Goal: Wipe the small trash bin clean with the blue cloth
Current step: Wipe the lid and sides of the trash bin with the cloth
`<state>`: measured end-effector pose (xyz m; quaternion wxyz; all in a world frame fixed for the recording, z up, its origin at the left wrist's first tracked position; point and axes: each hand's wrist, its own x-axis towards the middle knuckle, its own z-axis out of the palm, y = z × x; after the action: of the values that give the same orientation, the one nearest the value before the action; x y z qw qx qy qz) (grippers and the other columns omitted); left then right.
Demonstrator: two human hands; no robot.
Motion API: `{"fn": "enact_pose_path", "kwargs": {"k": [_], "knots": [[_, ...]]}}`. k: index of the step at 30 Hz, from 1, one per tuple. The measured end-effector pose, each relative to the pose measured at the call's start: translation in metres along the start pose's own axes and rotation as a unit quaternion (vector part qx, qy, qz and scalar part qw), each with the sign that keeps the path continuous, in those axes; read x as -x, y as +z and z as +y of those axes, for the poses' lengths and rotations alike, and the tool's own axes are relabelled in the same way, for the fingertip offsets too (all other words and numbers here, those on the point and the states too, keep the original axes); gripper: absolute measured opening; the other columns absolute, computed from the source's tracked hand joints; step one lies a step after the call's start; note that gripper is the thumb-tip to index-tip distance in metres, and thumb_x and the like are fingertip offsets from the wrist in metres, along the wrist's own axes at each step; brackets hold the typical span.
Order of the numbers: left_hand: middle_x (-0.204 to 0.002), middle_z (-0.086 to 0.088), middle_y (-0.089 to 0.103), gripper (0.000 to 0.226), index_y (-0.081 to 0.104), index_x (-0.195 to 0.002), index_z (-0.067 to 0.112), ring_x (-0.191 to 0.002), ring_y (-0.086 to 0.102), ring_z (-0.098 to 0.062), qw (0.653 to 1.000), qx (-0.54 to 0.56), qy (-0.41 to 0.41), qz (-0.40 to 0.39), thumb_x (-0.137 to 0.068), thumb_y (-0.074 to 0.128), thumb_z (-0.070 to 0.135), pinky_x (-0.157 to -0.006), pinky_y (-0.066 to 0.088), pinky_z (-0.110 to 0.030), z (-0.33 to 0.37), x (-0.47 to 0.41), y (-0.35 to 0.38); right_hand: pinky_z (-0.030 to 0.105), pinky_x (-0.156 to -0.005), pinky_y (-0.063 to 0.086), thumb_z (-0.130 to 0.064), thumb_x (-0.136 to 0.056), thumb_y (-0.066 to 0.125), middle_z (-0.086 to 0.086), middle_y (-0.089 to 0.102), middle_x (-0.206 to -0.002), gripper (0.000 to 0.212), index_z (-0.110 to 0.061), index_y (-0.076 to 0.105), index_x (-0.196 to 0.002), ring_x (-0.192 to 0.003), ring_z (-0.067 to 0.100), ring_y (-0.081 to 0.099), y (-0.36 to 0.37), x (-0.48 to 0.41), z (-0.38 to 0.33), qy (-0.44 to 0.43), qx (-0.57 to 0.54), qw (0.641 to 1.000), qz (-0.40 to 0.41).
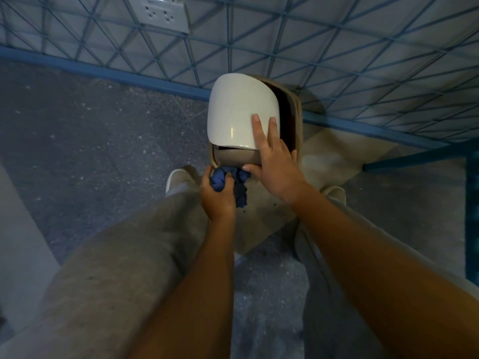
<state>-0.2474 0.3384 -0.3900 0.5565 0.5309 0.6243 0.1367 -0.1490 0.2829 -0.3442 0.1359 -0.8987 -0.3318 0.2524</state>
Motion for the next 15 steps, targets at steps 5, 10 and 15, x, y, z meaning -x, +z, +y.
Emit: {"fn": "enact_pose_path", "kwargs": {"k": [5,10,15], "knots": [[-0.115,-0.013,0.064,0.046,0.058,-0.115,0.013,-0.104,0.060,-0.027,1.000,0.007,0.017,-0.003,-0.078,0.063,0.038,-0.092,0.049,-0.042,-0.006,-0.006,-0.001,0.048,-0.116,0.023,-0.029,-0.078,0.071,0.010,0.009,-0.158,0.105,-0.023,-0.006,-0.148,-0.142,0.030,0.021,-0.009,0.004,0.022,0.003,-0.053,0.998,0.014],[-0.109,-0.011,0.065,0.028,0.061,-0.107,0.007,-0.097,0.058,-0.018,0.998,0.014,0.044,0.051,-0.083,0.065,0.021,-0.095,0.048,-0.042,-0.001,-0.006,-0.003,0.033,-0.114,0.024,-0.027,-0.091,0.055,0.013,0.026,-0.153,0.069,-0.010,0.018,-0.148,-0.140,0.028,0.027,-0.005,0.016,0.037,0.035,-0.016,0.999,-0.008],[-0.105,-0.012,0.064,0.027,0.058,-0.105,0.007,-0.096,0.060,-0.024,0.999,-0.005,0.038,0.030,-0.082,0.065,0.021,-0.090,0.050,-0.039,-0.003,-0.007,-0.001,0.036,-0.111,0.030,-0.024,-0.095,0.048,0.015,0.031,-0.150,0.062,-0.014,0.016,-0.148,-0.136,0.029,0.033,0.005,0.019,0.043,0.027,0.004,1.000,0.009]]}}
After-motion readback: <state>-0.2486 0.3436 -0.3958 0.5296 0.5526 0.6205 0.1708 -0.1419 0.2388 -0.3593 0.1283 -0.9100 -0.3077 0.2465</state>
